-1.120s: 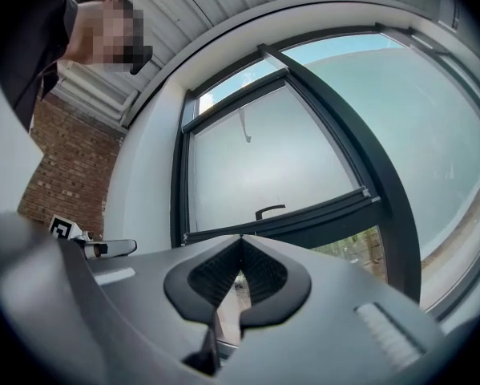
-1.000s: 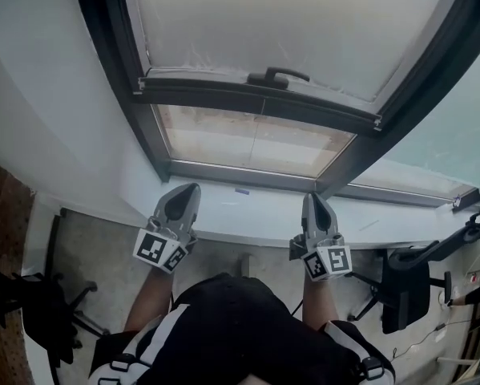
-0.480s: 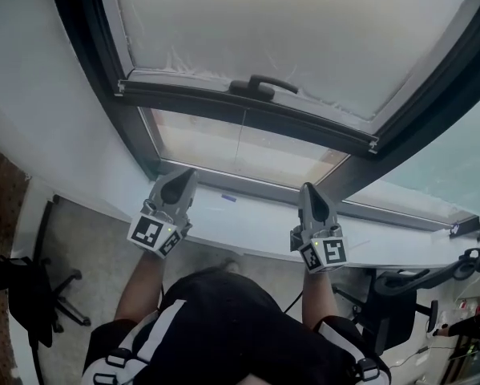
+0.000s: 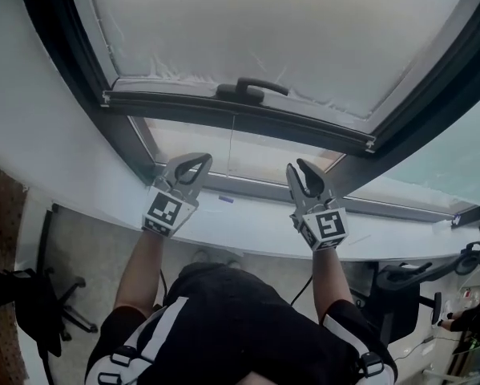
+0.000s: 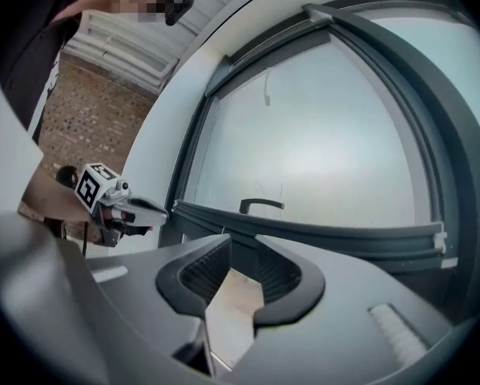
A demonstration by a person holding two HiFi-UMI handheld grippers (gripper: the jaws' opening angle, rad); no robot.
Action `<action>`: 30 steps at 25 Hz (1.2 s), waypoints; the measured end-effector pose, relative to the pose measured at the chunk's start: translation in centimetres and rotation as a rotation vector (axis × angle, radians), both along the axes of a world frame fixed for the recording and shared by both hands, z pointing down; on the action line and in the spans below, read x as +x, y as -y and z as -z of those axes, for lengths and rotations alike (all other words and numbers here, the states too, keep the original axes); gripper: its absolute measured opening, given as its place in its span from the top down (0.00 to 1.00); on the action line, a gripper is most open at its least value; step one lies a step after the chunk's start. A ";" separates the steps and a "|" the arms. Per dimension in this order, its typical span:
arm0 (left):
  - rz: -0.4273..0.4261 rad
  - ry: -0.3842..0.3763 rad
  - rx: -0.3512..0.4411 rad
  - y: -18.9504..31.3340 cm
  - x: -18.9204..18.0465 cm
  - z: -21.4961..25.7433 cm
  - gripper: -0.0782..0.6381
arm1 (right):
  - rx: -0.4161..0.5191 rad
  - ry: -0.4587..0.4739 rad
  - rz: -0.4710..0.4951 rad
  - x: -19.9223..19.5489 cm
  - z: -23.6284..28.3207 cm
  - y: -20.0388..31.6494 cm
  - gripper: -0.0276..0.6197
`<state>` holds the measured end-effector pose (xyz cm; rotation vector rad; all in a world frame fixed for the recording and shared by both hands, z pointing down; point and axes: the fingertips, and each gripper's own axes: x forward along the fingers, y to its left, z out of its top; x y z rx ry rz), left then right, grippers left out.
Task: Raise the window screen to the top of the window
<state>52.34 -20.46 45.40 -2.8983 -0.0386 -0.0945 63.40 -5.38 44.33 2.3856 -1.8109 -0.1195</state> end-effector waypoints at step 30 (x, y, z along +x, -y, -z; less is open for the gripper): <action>-0.023 0.359 0.878 6.0 9.9 -1.5 0.72 | -0.661 -0.666 -0.075 4.0 -3.8 10.6 0.61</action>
